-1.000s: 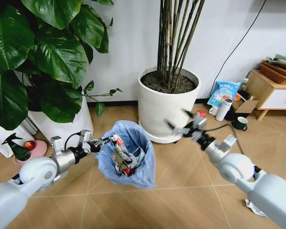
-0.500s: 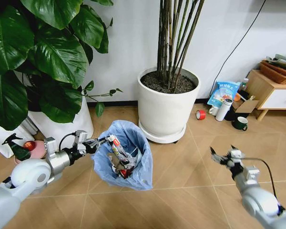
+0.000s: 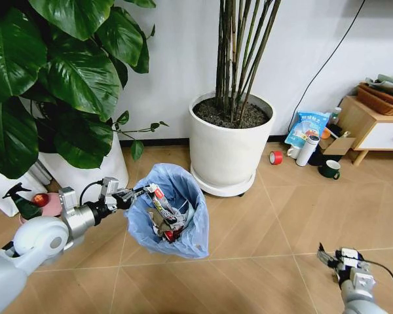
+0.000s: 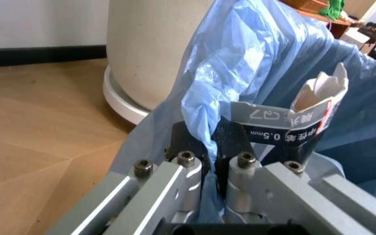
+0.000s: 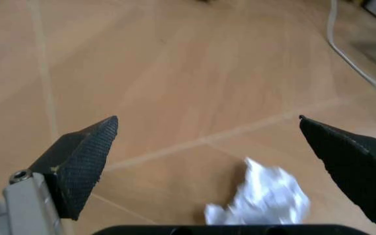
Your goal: Pick up the trash bin and place the garbage on the floor into it.
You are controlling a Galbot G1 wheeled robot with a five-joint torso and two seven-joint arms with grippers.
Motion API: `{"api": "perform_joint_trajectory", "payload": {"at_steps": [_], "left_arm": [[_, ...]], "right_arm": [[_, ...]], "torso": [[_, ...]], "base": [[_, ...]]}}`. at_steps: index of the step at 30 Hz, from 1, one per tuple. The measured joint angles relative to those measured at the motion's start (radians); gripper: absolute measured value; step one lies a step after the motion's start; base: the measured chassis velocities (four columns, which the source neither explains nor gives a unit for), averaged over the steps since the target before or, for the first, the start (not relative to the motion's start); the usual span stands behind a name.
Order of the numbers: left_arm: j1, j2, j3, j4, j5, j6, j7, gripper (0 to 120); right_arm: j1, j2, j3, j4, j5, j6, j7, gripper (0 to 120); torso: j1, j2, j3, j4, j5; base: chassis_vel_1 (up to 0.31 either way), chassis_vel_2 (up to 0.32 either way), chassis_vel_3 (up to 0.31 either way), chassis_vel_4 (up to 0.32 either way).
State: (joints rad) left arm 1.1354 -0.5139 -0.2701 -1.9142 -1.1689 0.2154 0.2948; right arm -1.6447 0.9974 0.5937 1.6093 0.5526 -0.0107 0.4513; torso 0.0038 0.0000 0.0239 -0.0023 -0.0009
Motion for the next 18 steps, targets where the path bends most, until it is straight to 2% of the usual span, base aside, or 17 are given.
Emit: {"api": "perform_joint_trajectory", "payload": {"at_steps": [6, 18], "left_arm": [[-0.005, 0.001, -0.002, 0.005, -0.002, -0.001, 0.007, 0], [-0.007, 0.004, -0.006, 0.012, -0.005, -0.002, 0.017, 0]], "right_arm": [[0.025, 0.048, 0.019, -0.059, 0.022, -0.039, 0.064, 100], [0.049, 0.074, 0.045, -0.145, 0.039, -0.069, 0.123, 100]], "torso": [[0.0, 0.0, 0.0, 0.0, 0.0003], [0.0, 0.0, 0.0, 0.0, 0.0002]], "base": [[0.0, 0.0, 0.0, 0.0], [0.0, 0.0, 0.0, 0.0]]}}
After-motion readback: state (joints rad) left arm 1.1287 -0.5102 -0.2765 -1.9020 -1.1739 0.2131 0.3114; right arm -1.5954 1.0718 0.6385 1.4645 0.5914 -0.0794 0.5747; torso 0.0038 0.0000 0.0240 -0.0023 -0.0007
